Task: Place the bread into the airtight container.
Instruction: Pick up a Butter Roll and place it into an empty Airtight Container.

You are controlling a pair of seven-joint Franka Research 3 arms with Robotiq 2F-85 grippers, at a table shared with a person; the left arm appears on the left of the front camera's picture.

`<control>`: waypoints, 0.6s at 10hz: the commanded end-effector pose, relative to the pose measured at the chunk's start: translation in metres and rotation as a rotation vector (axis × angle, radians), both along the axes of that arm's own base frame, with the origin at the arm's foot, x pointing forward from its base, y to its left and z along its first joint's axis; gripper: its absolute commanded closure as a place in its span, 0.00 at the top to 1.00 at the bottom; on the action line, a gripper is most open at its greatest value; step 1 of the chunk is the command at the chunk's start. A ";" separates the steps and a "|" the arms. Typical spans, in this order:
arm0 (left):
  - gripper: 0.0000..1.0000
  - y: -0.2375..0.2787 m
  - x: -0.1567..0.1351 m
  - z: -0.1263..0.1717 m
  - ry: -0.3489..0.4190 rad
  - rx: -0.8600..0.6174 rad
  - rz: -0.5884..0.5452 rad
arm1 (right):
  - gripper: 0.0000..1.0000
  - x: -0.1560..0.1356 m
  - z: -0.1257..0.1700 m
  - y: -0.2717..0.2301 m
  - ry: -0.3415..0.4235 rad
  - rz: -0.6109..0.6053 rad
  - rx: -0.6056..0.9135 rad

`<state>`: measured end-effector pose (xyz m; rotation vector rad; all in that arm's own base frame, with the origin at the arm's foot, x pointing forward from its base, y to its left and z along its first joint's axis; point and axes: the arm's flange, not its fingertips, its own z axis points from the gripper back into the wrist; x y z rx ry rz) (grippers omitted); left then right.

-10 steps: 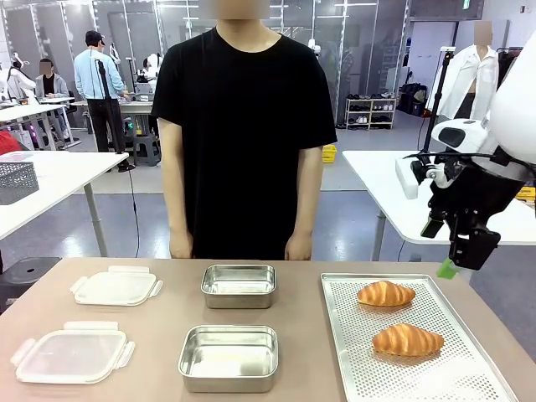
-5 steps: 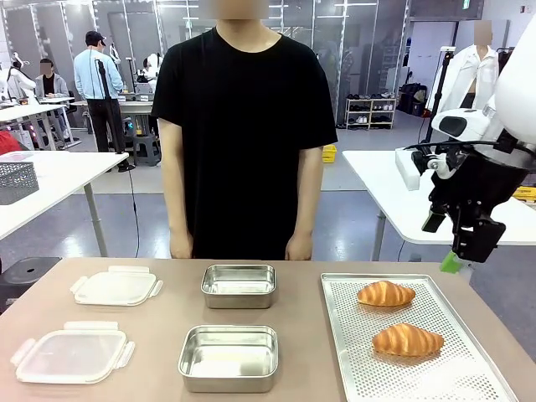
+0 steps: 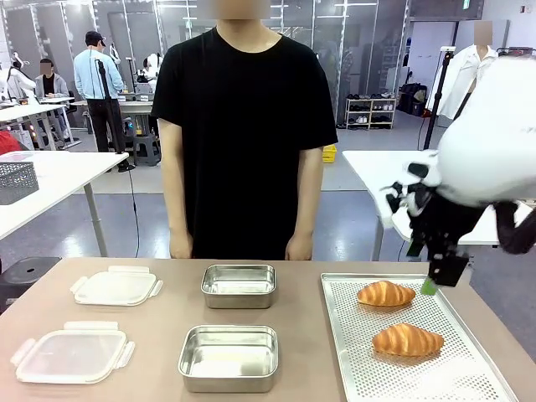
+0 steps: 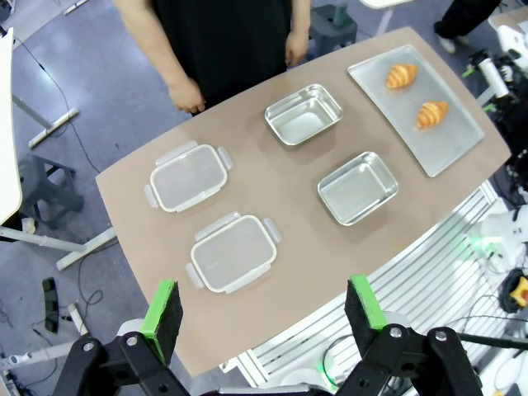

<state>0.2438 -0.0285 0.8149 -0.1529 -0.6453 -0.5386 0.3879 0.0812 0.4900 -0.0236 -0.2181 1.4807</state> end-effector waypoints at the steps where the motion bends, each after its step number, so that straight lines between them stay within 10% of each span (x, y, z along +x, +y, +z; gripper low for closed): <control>1: 1.00 0.000 0.000 0.003 -0.001 0.003 -0.005 | 1.00 0.025 -0.032 -0.002 0.020 0.040 -0.032; 6: 1.00 0.000 0.000 0.003 -0.001 0.003 -0.005 | 1.00 0.045 -0.102 -0.007 0.103 -0.003 -0.029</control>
